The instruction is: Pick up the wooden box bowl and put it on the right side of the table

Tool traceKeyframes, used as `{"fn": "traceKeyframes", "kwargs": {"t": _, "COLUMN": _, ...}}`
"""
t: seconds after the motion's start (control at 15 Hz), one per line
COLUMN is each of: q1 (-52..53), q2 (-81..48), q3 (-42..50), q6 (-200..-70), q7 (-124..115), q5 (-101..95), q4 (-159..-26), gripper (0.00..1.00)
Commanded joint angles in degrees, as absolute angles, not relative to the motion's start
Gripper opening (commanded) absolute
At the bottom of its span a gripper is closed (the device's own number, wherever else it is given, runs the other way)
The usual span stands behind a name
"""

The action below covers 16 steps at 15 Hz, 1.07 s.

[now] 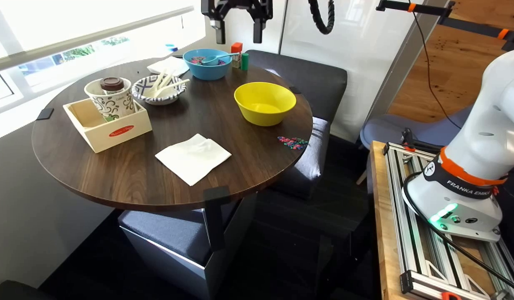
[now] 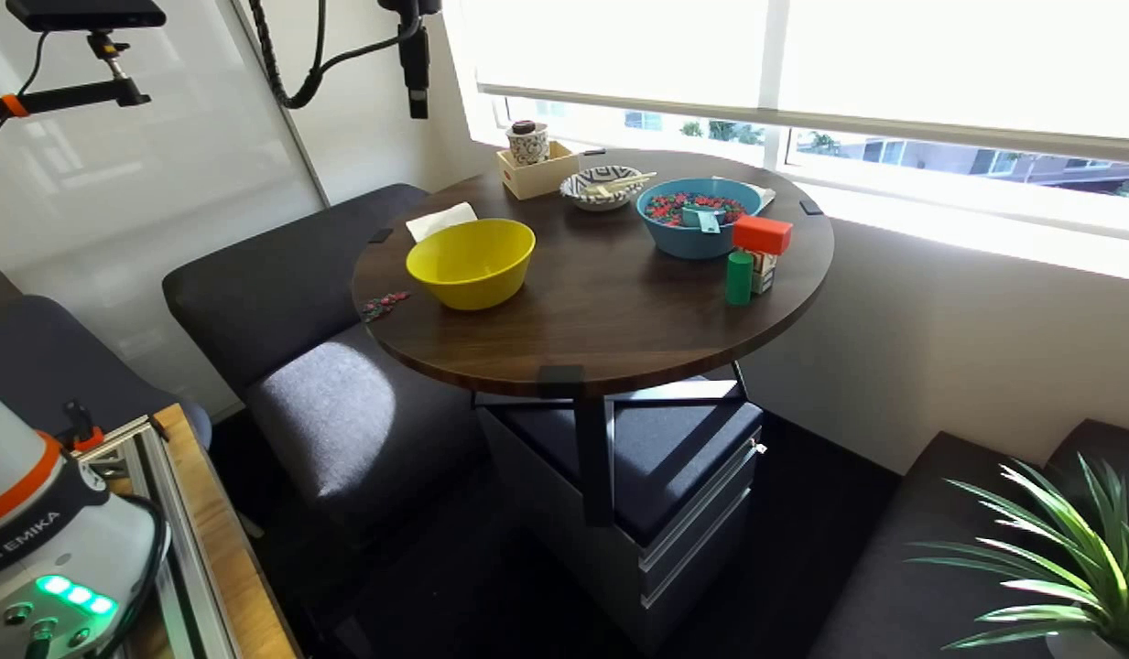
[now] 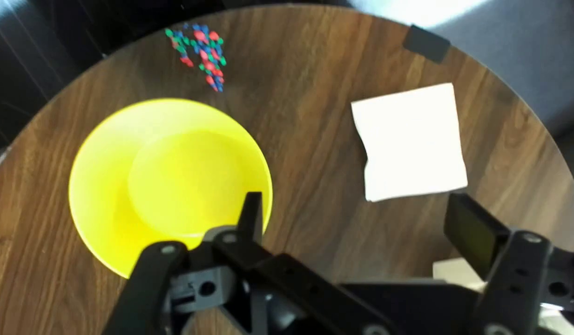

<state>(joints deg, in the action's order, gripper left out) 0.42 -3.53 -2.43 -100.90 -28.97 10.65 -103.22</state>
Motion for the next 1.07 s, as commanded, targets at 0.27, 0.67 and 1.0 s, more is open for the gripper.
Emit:
{"fn": "traceKeyframes", "kwargs": {"t": 0.27, "q1": 5.6, "q2": -10.8, "q3": -4.2, "q6": -114.6, "q7": -38.8, "q5": 7.4, "q4": -99.8, "gripper": 1.0}}
{"fn": "traceKeyframes", "kwargs": {"t": 0.67, "q1": 10.8, "q2": -19.5, "q3": -5.5, "q6": -105.7, "q7": -35.8, "q5": 1.0, "q4": -87.9, "gripper": 1.0}}
{"fn": "traceKeyframes", "kwargs": {"t": 1.0, "q1": 12.8, "q2": -18.4, "q3": -6.5, "q6": -102.2, "q7": -23.1, "q5": -1.7, "q4": -85.4, "gripper": 1.0}}
